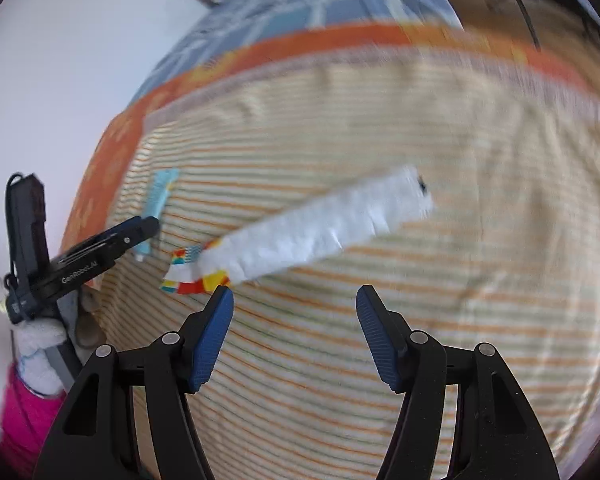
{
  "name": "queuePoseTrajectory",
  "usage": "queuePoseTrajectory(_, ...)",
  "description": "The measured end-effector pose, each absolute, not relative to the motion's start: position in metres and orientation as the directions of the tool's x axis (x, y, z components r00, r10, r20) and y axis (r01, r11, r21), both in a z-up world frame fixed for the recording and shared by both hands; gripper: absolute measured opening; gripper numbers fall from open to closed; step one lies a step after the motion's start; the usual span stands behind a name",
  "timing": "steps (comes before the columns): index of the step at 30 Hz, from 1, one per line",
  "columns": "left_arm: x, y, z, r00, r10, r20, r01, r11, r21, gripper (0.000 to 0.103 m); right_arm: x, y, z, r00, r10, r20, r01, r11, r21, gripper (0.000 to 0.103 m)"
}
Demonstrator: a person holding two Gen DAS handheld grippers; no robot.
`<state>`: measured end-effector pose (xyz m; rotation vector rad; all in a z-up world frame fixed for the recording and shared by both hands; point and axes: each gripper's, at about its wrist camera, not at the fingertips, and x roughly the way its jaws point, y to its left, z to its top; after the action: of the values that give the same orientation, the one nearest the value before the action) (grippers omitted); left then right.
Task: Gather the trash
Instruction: 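Grasp the light-blue tube with the left gripper while the right gripper grasps the white wrapper strip, then carry the blue tube and wrapper strip over the blue basket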
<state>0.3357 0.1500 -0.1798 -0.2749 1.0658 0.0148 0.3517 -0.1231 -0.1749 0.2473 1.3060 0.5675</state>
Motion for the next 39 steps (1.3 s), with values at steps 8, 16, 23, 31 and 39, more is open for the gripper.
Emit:
queuePoseTrajectory(8,0.343,0.145,-0.184,0.492,-0.036,-0.870,-0.102,0.990,-0.099,0.036,0.389,-0.086,-0.176,0.253,0.475,-0.843,-0.234,0.875,0.423,0.065)
queuePoseTrajectory(16,0.326,0.160,-0.179,0.526,-0.064,-0.848,-0.115,0.983,-0.145,0.035,0.381,-0.038,-0.173,0.376,0.318,-0.871,-0.393,0.906,0.161,0.034)
queuePoseTrajectory(23,0.302,0.158,-0.161,0.544,-0.088,-0.834,-0.110,0.978,-0.175,0.035,0.359,-0.052,-0.160,0.357,0.404,-0.842,-0.405,0.879,0.250,0.006)
queuePoseTrajectory(31,0.260,0.139,-0.129,0.560,-0.113,-0.821,-0.078,0.979,-0.189,0.035,0.304,-0.066,-0.116,0.375,0.464,-0.803,-0.445,0.850,0.283,0.006)
queuePoseTrajectory(39,0.193,0.114,-0.088,0.581,-0.155,-0.799,-0.033,0.976,-0.213,0.035,0.228,-0.091,-0.068,0.405,0.509,-0.760,-0.486,0.824,0.293,0.006)
